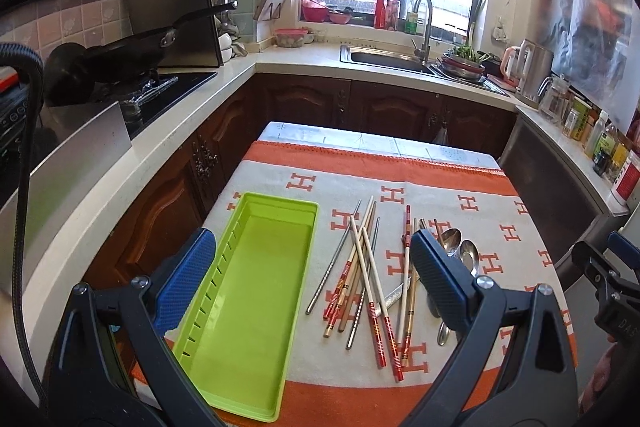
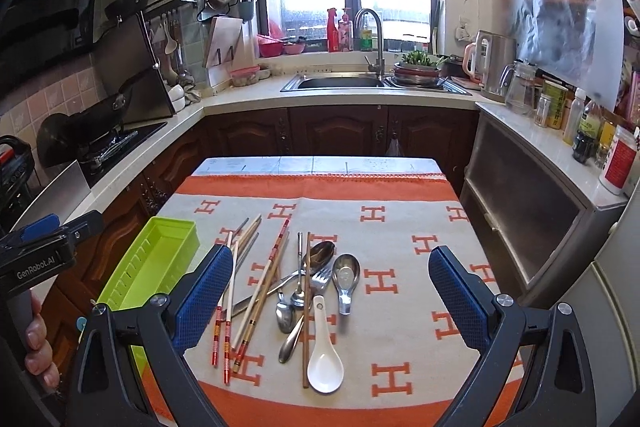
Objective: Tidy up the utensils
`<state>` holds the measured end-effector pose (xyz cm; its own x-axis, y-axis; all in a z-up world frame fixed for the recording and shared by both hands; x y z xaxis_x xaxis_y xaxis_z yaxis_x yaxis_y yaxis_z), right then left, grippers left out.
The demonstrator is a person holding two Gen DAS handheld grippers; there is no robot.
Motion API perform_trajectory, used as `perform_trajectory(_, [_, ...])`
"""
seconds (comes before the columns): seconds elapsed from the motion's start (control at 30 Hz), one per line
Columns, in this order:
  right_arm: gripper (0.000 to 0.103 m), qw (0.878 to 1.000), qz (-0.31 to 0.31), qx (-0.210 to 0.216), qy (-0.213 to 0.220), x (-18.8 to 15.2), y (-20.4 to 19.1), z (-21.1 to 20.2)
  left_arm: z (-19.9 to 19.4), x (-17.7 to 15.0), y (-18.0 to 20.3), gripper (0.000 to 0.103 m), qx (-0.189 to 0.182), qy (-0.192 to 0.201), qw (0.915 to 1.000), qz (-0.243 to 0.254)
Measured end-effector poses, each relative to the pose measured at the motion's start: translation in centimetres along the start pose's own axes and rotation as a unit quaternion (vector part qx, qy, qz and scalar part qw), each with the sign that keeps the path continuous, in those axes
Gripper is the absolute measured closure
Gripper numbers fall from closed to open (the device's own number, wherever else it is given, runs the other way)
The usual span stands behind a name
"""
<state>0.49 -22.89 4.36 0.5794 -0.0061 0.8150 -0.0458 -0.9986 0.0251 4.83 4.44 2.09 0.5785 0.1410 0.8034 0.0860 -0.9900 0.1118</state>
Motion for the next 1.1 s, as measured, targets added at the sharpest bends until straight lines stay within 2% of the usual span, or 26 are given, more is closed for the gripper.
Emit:
perform_trajectory(0.3, [0.002,1.000,0.001,-0.002,-0.031,-0.7,0.6,1.7,2.6,-3.7,2.1,0.006,-0.001,-0.055,0.9985,0.004])
perform_trajectory(0.5, [0.001,0.998,0.007,-0.001,-0.062,-2.2,0.3,3.5,3.6,-5.3,4.4,0.006,-0.017,-0.067,0.9973,0.022])
perform_trajectory(0.67, [0.001,0.995,0.029,0.016,-0.090,-3.9,1.3,5.8,4.6,-5.8,5.6,0.006,-0.042,-0.069,0.9963,0.030])
perform_trajectory(0.87, [0.001,0.992,0.033,0.020,-0.122,-5.7,2.1,9.0,7.8,-7.0,6.8,0.006,-0.067,-0.136,0.9882,0.024])
perform_trajectory(1.1, [0.001,0.985,0.037,0.041,-0.165,-8.0,2.0,13.4,11.1,-8.4,9.3,0.006,-0.055,-0.145,0.9859,0.064])
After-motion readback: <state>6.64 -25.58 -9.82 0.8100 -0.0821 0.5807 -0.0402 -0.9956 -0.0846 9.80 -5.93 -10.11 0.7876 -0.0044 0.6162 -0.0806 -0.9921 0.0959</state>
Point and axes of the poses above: each gripper's, at about its wrist camera, not at the fingertips, and z roughly the way its jaws point, y to its right, x to its top, the point moved 6 cm from there along z, roughly the way its jaws point, and after that the axes turned 3 degrees about -z, right-handed, at the moved point
